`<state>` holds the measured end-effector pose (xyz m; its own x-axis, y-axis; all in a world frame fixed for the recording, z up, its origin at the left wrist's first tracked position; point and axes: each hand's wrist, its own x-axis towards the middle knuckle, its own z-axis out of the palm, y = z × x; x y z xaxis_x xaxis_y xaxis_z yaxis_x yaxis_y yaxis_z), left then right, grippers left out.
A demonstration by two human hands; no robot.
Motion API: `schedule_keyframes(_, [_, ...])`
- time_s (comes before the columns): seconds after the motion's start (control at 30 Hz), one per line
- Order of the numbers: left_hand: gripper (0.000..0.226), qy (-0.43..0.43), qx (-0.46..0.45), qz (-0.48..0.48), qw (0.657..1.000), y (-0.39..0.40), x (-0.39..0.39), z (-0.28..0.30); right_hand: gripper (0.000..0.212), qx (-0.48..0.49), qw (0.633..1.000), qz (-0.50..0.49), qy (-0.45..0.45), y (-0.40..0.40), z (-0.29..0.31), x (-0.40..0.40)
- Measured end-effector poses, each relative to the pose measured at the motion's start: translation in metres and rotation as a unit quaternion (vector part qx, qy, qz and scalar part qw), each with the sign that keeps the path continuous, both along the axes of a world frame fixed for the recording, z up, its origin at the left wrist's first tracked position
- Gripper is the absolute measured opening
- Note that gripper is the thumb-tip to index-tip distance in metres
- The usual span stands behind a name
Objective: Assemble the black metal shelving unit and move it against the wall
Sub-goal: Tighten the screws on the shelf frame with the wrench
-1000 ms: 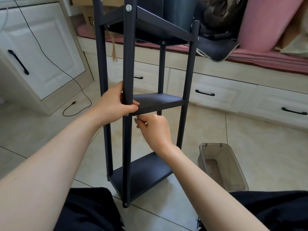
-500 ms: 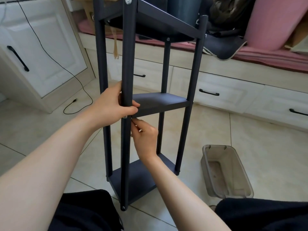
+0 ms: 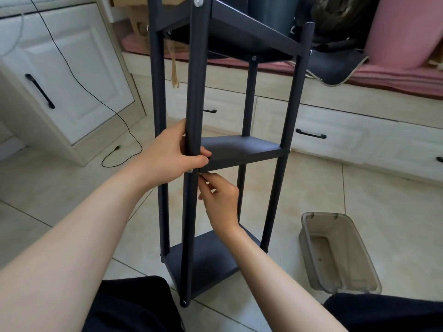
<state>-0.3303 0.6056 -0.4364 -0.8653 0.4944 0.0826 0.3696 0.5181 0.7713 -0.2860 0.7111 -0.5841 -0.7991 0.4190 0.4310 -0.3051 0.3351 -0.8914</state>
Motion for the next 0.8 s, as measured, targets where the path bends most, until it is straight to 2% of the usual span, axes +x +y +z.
schedule_keyframes(0.2, [0.038,0.001,-0.012,0.000,1.000,0.003,0.005,0.002,0.015,0.101,0.994,-0.029,0.009,0.037,-0.010,0.044])
schedule_keyframes(0.43, [0.042,-0.011,-0.018,-0.001,1.000,0.006,0.013,0.004,0.010,0.122,0.988,-0.074,-0.058,0.099,0.005,0.079])
schedule_keyframes(0.57, [0.028,0.011,-0.029,0.021,0.999,0.011,0.016,0.001,0.019,0.065,0.970,-0.120,-0.201,0.148,0.002,0.101])
schedule_keyframes(0.7, [0.025,0.006,-0.030,0.024,0.999,0.014,0.017,0.002,0.028,0.073,0.906,-0.156,-0.387,0.201,-0.028,0.134])
schedule_keyframes(0.8, [0.026,0.002,-0.032,0.020,0.999,0.014,0.017,0.003,0.032,0.059,0.852,-0.170,-0.491,0.227,-0.052,0.158])
